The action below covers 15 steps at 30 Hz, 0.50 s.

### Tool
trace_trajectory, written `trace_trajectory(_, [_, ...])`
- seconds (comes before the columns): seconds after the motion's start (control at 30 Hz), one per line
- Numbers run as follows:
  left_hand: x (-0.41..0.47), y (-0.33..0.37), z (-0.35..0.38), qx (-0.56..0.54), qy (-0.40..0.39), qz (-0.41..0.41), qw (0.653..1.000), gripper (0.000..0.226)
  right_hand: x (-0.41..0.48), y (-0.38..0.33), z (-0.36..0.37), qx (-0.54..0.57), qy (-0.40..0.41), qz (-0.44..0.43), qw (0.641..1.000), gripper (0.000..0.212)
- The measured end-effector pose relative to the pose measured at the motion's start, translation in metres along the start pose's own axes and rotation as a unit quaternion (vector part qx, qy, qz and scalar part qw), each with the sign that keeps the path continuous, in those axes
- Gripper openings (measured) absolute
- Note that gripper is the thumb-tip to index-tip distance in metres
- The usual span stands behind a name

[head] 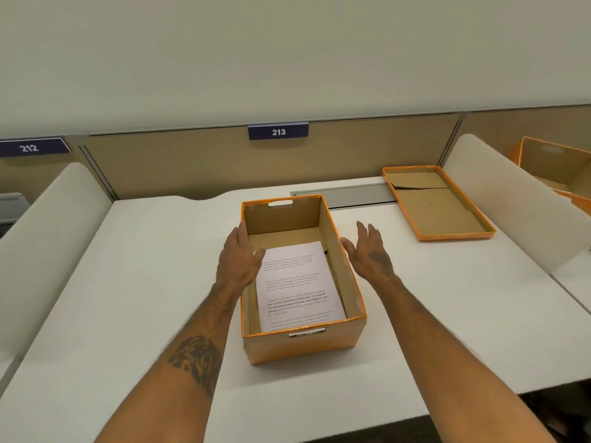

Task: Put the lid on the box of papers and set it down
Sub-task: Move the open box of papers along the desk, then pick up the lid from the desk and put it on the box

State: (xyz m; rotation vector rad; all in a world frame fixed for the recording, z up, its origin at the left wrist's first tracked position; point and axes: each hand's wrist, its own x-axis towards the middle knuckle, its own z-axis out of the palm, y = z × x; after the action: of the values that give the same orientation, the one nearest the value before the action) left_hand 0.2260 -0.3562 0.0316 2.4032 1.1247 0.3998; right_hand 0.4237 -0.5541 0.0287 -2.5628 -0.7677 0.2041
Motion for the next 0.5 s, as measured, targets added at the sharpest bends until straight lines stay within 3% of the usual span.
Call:
trace_trajectory(0.2, [0.018, 0.034, 0.009, 0.071, 0.007, 0.049, 0.996, 0.079, 0.002, 0.025, -0.023, -0.017, 0.032, 0.012, 0.999, 0.070])
trace_trajectory(0.5, [0.045, 0.117, 0.062, 0.065, 0.005, 0.136, 0.989, 0.077, 0.031, 0.107, -0.061, -0.021, 0.048, 0.048, 0.997, 0.068])
